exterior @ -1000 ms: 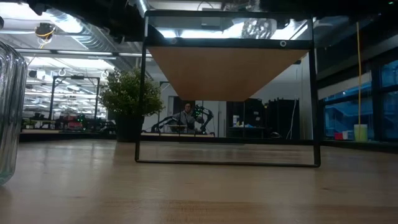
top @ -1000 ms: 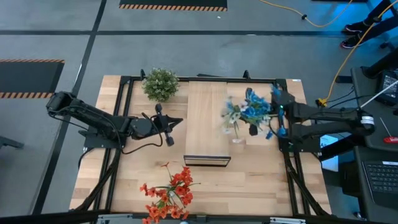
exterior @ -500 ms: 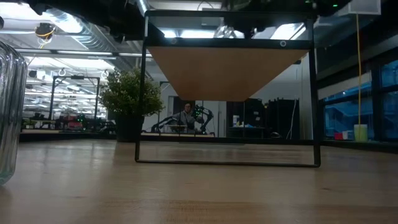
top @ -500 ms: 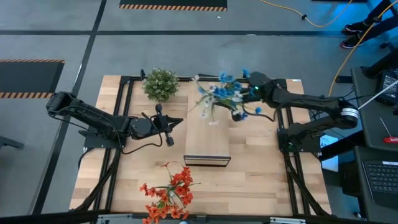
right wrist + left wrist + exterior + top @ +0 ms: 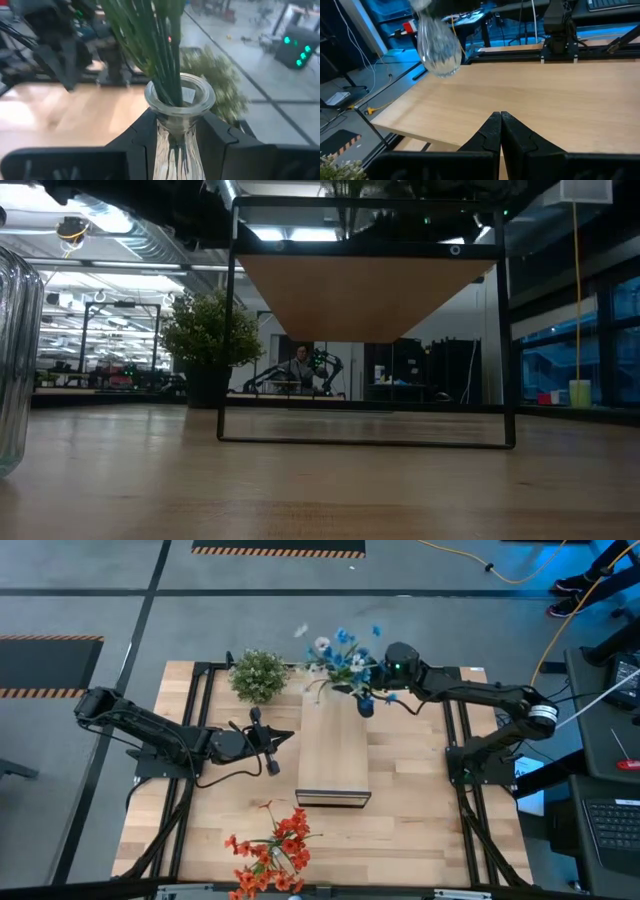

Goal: Pick and place flowers into a vace then onto a shelf
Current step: Put the right transparent flower vase with flowers on the shelf

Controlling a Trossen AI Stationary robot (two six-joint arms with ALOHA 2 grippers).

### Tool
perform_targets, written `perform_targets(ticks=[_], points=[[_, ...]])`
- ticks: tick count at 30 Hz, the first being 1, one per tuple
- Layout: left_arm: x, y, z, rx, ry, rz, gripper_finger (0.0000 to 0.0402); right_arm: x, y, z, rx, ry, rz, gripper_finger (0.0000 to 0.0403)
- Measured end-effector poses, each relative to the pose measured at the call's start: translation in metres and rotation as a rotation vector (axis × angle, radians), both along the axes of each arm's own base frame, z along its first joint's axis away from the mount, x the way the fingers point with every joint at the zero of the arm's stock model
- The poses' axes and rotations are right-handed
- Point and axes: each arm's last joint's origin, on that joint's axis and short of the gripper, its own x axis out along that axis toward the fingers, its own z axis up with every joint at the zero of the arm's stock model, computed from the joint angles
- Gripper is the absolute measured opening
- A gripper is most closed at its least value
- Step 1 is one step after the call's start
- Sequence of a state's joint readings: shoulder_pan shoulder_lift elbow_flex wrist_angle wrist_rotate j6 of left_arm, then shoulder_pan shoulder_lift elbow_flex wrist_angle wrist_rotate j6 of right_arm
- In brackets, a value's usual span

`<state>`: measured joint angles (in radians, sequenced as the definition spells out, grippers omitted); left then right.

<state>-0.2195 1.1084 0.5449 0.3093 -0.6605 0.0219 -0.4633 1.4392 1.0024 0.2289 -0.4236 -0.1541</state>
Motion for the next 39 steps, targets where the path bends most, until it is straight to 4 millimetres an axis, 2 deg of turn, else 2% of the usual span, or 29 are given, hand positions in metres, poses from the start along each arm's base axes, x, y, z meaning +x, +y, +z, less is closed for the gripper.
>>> perform_targets(ticks=[3,12,17,20,39], points=[[0.000,0.000,-0.001,0.001,0.005,0.000,0.0003,-0.002,-0.002,-0.009,0.010,0.031,-0.011,0.0101],[0.000,0.000,-0.001,0.002,0.008,0.000,0.0003,-0.006,-0.004,-0.019,-0.008,0.009,-0.021,0.0101],[0.000,0.000,-0.001,0.002,0.008,0.000,0.0003,-0.012,-0.007,-0.032,0.005,0.002,-0.042,0.0101],[0.000,0.000,-0.001,0.002,0.008,0.000,0.0003,-0.013,-0.006,-0.033,-0.004,-0.034,-0.042,0.0101],[0.000,0.000,-0.001,0.002,0.008,0.000,0.0003,-0.014,-0.005,-0.039,-0.001,0.015,-0.037,0.0101]])
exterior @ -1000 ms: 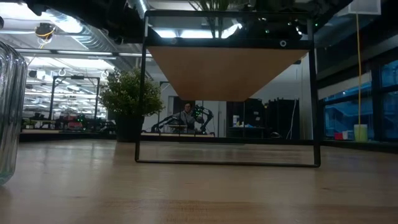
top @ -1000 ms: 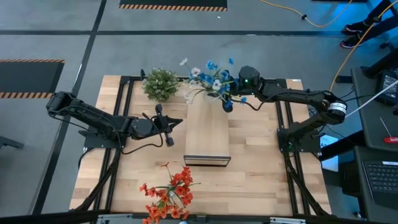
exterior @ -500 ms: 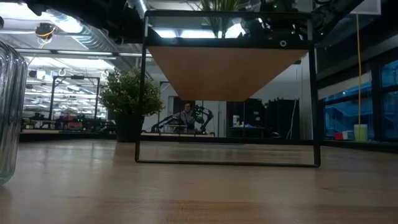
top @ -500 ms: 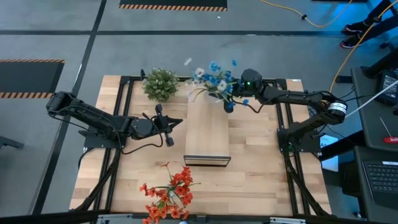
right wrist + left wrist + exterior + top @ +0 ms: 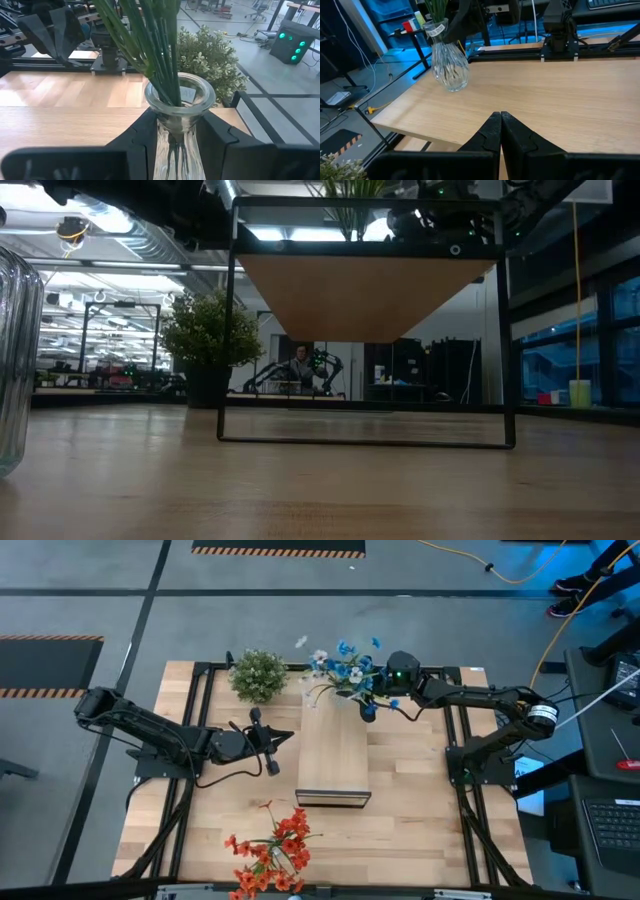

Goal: Pick and place flowers into a vace then onto a shelf
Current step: Put the right transparent flower vase with flowers on the shelf, then put the transparent flower vase with flowers on the shelf

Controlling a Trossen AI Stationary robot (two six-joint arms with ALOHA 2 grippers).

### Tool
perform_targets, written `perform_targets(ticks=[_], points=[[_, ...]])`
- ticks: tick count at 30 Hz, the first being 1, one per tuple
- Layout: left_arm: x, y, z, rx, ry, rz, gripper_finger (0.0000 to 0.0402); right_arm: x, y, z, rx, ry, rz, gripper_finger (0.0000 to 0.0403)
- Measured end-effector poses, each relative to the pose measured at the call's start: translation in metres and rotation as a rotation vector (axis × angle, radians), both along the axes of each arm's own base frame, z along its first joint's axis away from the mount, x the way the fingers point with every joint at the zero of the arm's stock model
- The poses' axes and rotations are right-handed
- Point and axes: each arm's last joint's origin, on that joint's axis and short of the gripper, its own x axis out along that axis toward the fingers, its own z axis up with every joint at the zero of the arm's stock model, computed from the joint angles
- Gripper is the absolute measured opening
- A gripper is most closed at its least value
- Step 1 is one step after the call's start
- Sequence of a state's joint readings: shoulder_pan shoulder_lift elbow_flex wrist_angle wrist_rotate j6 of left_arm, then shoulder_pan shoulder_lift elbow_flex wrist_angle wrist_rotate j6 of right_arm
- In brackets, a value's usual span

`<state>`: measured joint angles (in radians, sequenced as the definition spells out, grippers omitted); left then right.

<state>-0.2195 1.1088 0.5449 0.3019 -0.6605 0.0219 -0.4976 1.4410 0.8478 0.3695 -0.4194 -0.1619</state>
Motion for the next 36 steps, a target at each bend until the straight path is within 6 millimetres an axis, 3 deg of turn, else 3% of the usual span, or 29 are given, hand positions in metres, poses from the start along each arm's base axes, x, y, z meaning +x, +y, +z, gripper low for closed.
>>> perform_targets(ticks=[5,12,17,31,36], points=[[0.000,0.000,0.000,0.001,0.005,0.000,0.0003,0.000,0.000,0.000,0.000,0.000,0.000,0.0106],[0.000,0.000,-0.001,0.004,0.016,0.000,0.0003,0.000,0.000,0.000,0.003,0.004,0.000,0.0194],[0.000,0.000,-0.001,0.003,0.016,0.000,0.0003,0.000,0.000,0.000,0.003,0.004,-0.001,0.0228],[0.000,0.000,-0.001,0.004,0.016,-0.001,0.0003,-0.006,-0.004,-0.002,0.022,0.053,-0.054,0.0239],[0.000,0.000,-0.001,0.004,0.016,-0.001,0.0003,-0.015,0.002,0.013,0.013,0.025,-0.030,0.0239]])
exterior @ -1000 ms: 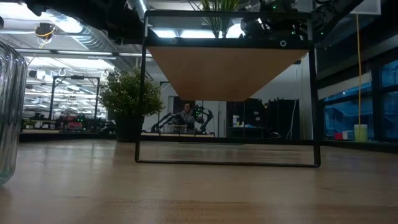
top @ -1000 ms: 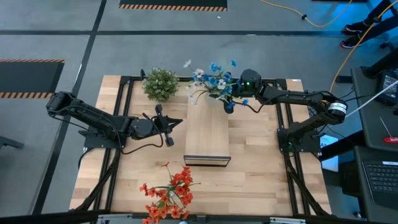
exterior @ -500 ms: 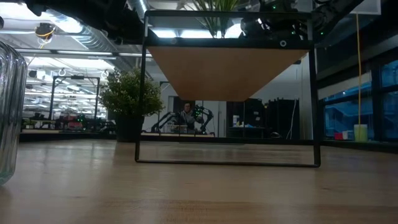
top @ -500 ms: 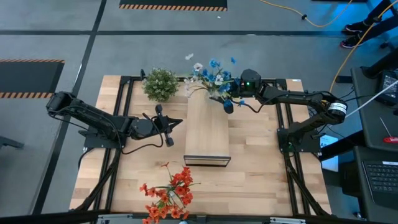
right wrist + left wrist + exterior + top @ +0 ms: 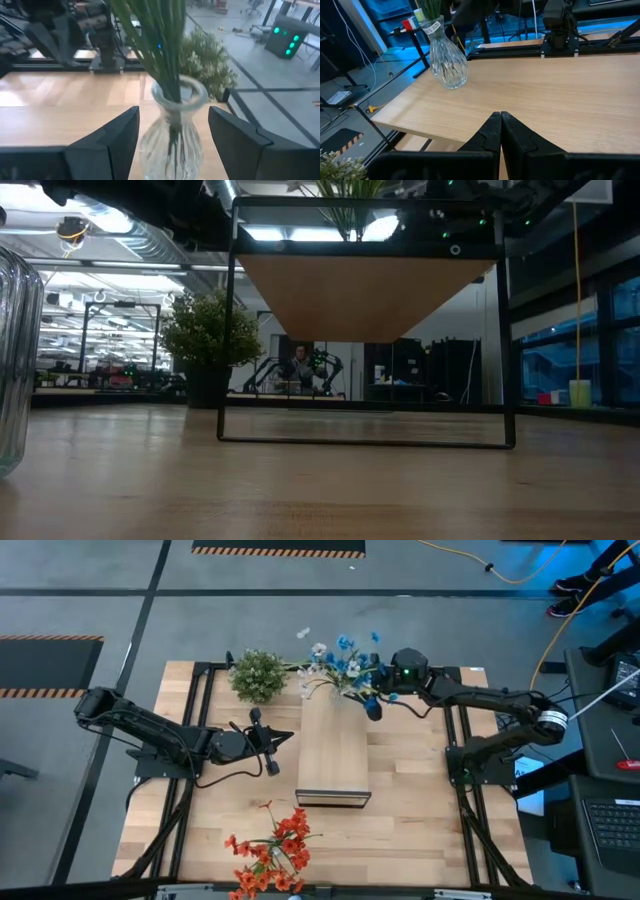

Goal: Pick and place flowers into a vace then onto a shelf
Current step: Put the transparent flower vase with flowers on the shelf

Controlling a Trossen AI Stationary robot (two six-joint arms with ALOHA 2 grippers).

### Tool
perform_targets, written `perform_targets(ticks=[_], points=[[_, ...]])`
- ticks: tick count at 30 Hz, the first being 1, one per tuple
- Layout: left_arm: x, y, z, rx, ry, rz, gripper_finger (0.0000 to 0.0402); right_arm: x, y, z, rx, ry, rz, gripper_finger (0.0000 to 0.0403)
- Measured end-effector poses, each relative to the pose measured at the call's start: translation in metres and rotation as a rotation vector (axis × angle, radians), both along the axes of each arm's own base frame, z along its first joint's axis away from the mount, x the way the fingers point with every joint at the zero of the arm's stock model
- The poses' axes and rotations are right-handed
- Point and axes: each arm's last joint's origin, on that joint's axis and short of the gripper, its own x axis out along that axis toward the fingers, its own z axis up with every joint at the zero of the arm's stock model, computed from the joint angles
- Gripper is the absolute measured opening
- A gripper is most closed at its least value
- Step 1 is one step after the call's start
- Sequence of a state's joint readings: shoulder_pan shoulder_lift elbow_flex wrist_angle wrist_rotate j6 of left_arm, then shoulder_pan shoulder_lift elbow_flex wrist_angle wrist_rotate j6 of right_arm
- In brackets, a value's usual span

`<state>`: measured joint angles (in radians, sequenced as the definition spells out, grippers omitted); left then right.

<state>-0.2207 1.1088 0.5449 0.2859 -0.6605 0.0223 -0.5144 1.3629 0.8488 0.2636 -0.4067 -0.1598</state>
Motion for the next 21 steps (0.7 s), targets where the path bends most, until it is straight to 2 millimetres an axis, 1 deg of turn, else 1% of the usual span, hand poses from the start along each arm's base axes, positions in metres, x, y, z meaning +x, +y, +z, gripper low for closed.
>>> perform_targets(ticks=[2,8,11,14,16,21], points=[[0.000,0.000,0.000,0.000,0.000,0.000,0.0003,-0.005,0.003,0.006,-0.002,-0.003,0.004,0.0239],[0.000,0.000,0.000,0.000,0.000,0.000,0.0003,-0.024,0.013,0.014,0.040,0.074,0.004,0.0239],[0.000,-0.001,0.000,-0.004,0.001,-0.014,0.0003,-0.034,0.020,0.019,0.046,0.071,0.003,0.0234],[-0.001,-0.005,0.001,-0.009,-0.001,-0.049,0.0003,-0.049,0.027,0.021,0.045,0.040,-0.024,0.0214],[-0.004,-0.009,0.004,-0.012,-0.014,-0.070,0.0003,-0.063,0.034,0.015,0.048,0.029,-0.072,0.0194],[-0.019,-0.018,0.014,0.004,-0.019,-0.132,0.0003,-0.094,0.052,-0.003,0.069,-0.034,-0.085,0.0134]])
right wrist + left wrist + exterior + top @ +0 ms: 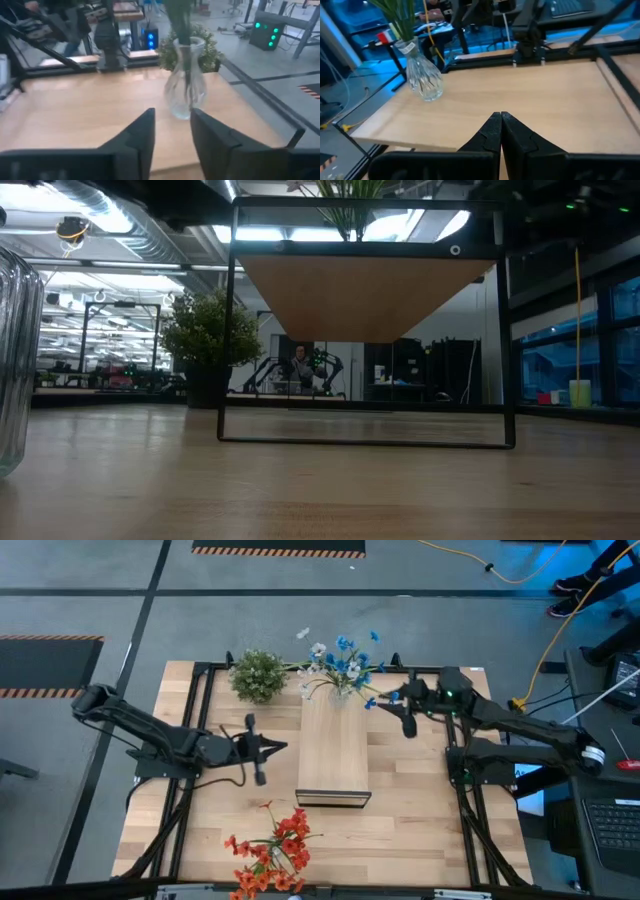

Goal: Pick and place flowers into a vace then onto a shelf
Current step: Put the transparent flower vase with flowers on the shelf

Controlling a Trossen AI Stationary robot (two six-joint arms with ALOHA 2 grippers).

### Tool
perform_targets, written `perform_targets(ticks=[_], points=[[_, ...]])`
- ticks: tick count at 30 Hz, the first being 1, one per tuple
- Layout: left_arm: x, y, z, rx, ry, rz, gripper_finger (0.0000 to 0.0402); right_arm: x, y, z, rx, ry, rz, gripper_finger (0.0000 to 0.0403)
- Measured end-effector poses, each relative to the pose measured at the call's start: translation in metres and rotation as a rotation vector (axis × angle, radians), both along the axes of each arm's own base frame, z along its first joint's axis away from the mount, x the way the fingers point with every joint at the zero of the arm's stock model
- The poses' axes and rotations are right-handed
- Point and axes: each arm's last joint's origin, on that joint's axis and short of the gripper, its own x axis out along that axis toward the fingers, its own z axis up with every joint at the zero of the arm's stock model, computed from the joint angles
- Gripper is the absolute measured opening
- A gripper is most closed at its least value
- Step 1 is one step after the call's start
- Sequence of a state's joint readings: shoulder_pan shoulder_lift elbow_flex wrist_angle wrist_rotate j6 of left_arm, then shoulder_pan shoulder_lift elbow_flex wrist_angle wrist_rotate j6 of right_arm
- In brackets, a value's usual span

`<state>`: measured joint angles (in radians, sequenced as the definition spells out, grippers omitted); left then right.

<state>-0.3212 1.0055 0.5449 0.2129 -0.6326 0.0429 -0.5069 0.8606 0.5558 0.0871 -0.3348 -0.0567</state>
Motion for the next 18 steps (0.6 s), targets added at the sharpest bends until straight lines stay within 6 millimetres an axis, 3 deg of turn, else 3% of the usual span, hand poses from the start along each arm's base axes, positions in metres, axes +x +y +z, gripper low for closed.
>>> perform_targets(ticks=[9,13,18], points=[[-0.026,-0.008,-0.002,-0.077,0.109,-0.099,0.0003,-0.023,0.034,-0.027,0.011,-0.044,0.113,0.0009],[-0.029,-0.012,-0.009,-0.079,0.198,-0.190,0.0003,-0.022,0.045,-0.028,0.006,-0.057,0.181,0.0013],[-0.026,-0.014,-0.010,-0.153,0.181,-0.180,0.0015,-0.020,0.054,-0.024,-0.005,-0.098,0.239,0.0007]])
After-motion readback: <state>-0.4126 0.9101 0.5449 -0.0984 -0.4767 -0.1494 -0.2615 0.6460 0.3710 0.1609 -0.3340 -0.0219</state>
